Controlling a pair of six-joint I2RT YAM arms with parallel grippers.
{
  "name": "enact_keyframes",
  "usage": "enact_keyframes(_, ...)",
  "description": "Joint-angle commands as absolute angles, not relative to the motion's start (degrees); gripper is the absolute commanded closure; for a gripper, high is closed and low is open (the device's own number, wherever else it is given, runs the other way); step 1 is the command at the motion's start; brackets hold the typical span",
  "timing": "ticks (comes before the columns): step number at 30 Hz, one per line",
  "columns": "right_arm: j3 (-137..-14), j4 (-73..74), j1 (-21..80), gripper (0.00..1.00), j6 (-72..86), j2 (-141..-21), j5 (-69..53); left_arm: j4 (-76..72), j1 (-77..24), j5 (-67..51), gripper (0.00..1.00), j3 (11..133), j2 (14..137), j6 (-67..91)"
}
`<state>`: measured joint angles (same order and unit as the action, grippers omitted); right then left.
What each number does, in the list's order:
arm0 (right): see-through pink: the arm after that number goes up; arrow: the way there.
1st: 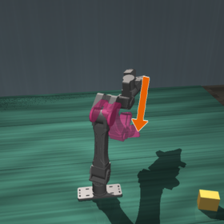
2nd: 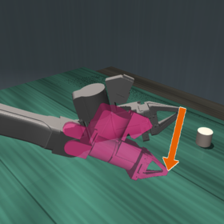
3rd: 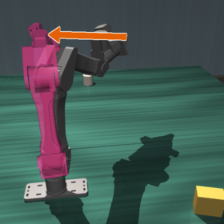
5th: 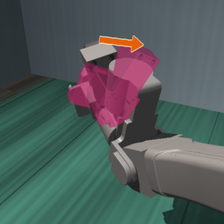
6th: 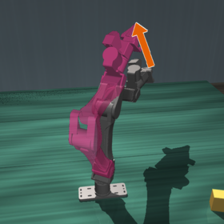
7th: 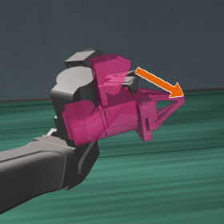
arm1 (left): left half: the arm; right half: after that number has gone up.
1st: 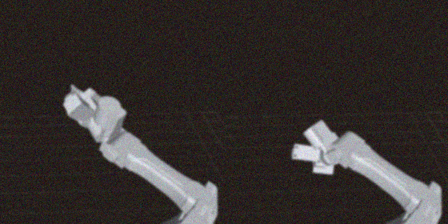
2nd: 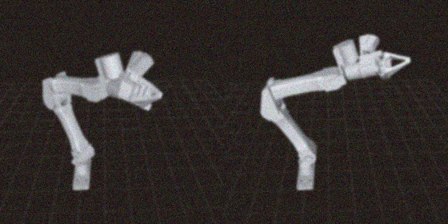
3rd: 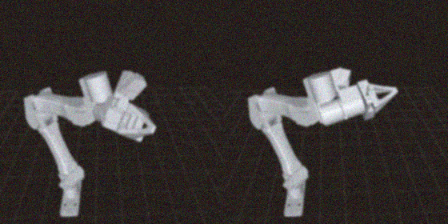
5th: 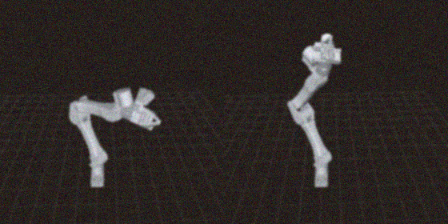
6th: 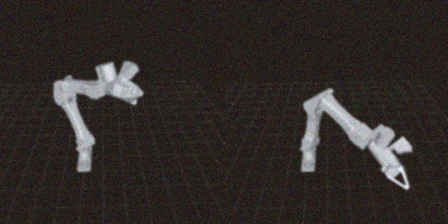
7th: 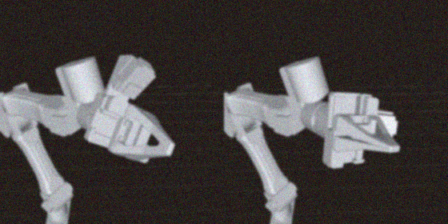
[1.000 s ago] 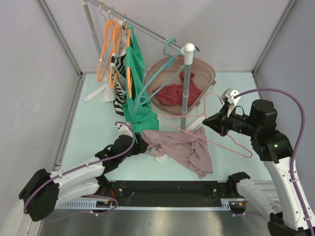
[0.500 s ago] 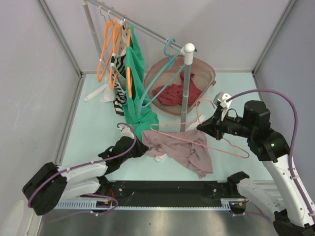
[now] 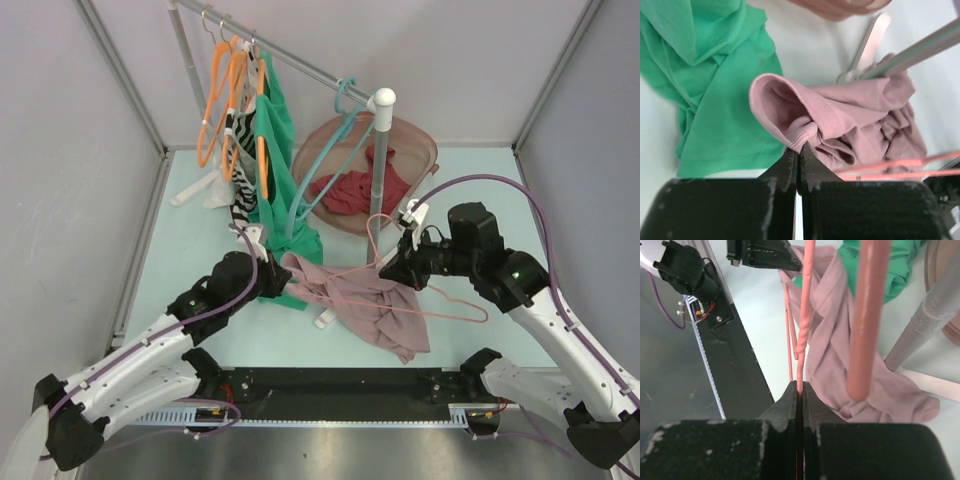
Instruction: Place the tank top on the hanger
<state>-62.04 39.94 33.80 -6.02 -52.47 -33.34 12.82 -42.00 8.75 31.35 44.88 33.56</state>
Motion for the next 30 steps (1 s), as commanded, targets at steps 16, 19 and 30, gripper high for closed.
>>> enact_keyframes(16, -62.1, 31.5, 35.1, 1.00, -5.8, -53.7, -35.2, 21.6, -41.5, -5.1, 1.00, 40.9, 39.5, 14.9)
enact_keyframes(19, -61.5, 29.1, 36.1, 1.00, -4.8, -54.4, -36.5, 21.4, -41.6, -7.2, 1.00, 43.0, 39.5, 13.9)
enact_keyframes(30, -62.2, 25.6, 45.0, 1.00, -2.9, -54.1, -31.1, 27.1, -41.5, -10.2, 1.00, 61.6, 37.0, 8.7)
